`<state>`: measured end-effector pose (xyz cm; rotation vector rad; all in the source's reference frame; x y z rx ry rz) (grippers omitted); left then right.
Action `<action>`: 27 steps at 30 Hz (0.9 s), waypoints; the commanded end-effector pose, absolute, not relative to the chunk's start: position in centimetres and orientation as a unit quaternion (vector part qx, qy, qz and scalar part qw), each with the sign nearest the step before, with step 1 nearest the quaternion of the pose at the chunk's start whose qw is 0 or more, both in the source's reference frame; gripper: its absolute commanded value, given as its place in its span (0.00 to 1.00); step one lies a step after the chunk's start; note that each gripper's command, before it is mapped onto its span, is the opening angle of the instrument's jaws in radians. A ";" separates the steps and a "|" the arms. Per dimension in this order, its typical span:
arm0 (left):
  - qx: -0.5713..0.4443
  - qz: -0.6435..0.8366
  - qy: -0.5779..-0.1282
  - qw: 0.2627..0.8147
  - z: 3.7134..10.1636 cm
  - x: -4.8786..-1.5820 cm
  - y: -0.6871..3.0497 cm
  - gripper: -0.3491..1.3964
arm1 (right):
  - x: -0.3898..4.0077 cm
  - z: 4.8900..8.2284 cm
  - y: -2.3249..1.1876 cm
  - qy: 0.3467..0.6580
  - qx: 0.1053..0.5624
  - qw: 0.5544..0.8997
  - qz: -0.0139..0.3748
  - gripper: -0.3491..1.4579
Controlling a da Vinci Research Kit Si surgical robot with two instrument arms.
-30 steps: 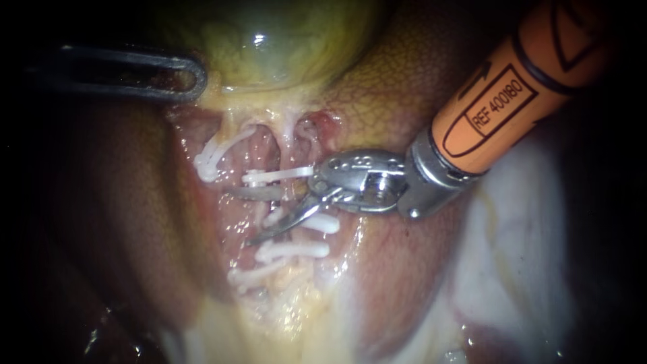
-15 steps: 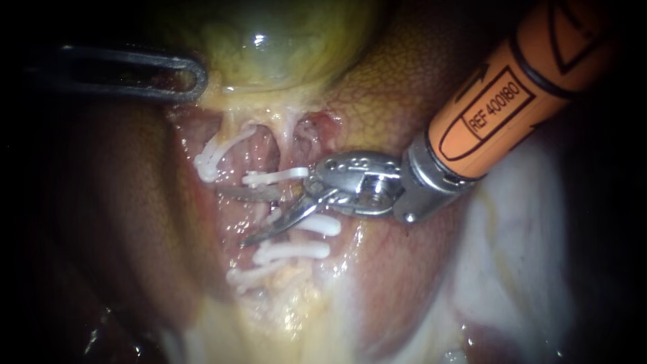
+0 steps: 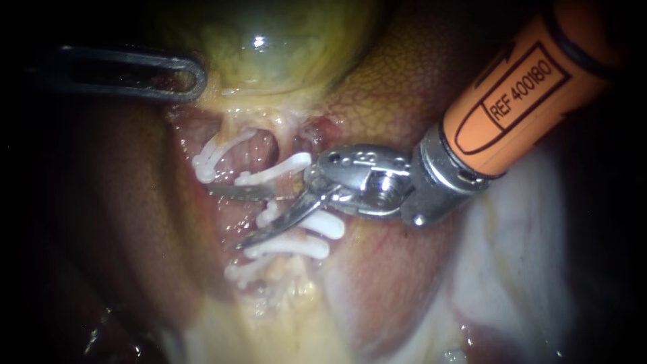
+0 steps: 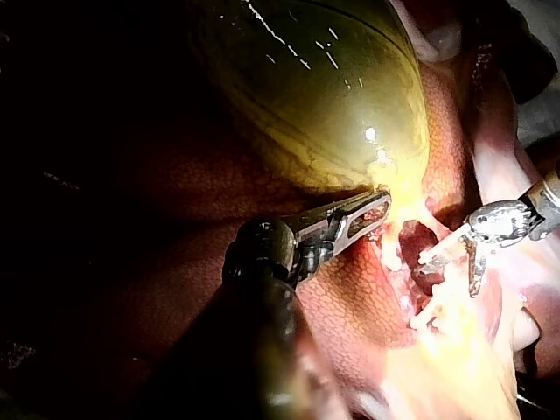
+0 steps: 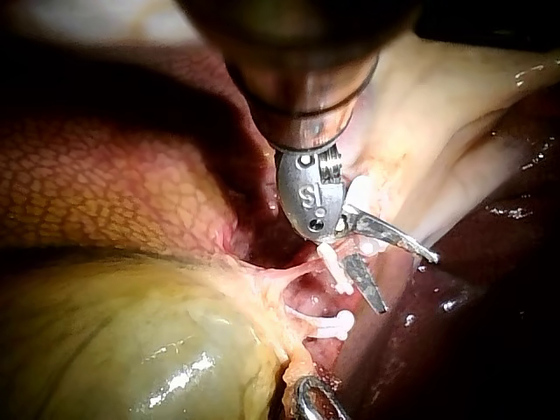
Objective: Go to the cutting position right tube
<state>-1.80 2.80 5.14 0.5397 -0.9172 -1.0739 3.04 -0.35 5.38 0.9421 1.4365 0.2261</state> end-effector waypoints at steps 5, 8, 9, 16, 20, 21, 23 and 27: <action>0.245 -0.487 -0.416 0.728 5.15 -1.81 2.80 0.00 | 3.01 5.45 -0.31 0.625 0.423 0.647 0.109 0.26; 0.245 -0.487 -0.416 0.728 5.15 -1.81 2.80 0.00 | 3.00 5.47 -0.29 0.621 0.429 0.646 0.115 0.00; 0.245 -0.487 -0.416 0.728 5.15 -1.81 2.80 0.00 | 3.00 5.48 -0.29 0.618 0.434 0.645 0.121 0.00; 0.245 -0.487 -0.416 0.728 5.14 -1.81 2.80 0.00 | 2.97 5.50 -0.32 0.610 0.436 0.647 0.140 0.00; 0.245 -0.487 -0.416 0.728 5.14 -1.81 2.80 0.00 | 2.97 5.51 -0.34 0.610 0.436 0.647 0.140 0.00; 0.245 -0.487 -0.416 0.728 5.14 -1.81 2.80 0.00 | 2.97 5.51 -0.34 0.610 0.436 0.647 0.139 0.00; 0.245 -0.487 -0.416 0.728 5.14 -1.81 2.80 0.00 | 2.97 5.51 -0.34 0.610 0.436 0.647 0.139 0.00; 0.245 -0.487 -0.416 0.728 5.14 -1.81 2.80 0.00 | 2.96 5.52 -0.35 0.609 0.438 0.647 0.141 0.00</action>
